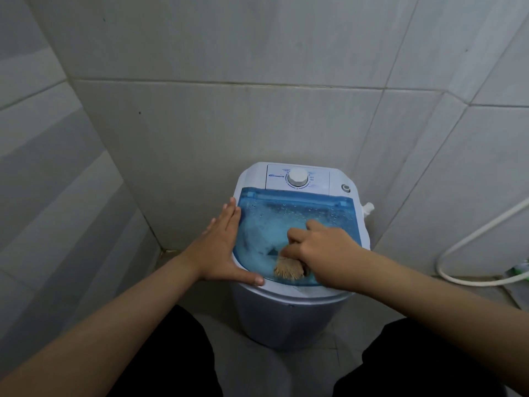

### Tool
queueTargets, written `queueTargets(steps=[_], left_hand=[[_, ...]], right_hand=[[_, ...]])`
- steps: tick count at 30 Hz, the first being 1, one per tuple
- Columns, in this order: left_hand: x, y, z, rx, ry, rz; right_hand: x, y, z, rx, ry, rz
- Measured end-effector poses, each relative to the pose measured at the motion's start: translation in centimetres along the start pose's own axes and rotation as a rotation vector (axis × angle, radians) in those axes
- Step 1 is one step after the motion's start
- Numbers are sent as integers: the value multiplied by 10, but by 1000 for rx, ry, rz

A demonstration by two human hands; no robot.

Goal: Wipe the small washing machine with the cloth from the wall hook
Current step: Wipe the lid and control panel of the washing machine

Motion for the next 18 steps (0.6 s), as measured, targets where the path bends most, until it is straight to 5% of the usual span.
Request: queueTargets(steps=[9,18], left_hand=[[-2,0,1,22,17,12],[-3,-2,2,26,14,14]], right_hand=[[-43,-1,-19,-179,-241,8],[-67,-28,-19,-221,-235,67]])
Point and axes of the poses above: each hand's wrist, its own x-axis towards the middle knuckle, its own z-axis out of the back of the hand, y = z × x, the point moved 5 cm from there along x, towards the middle knuckle
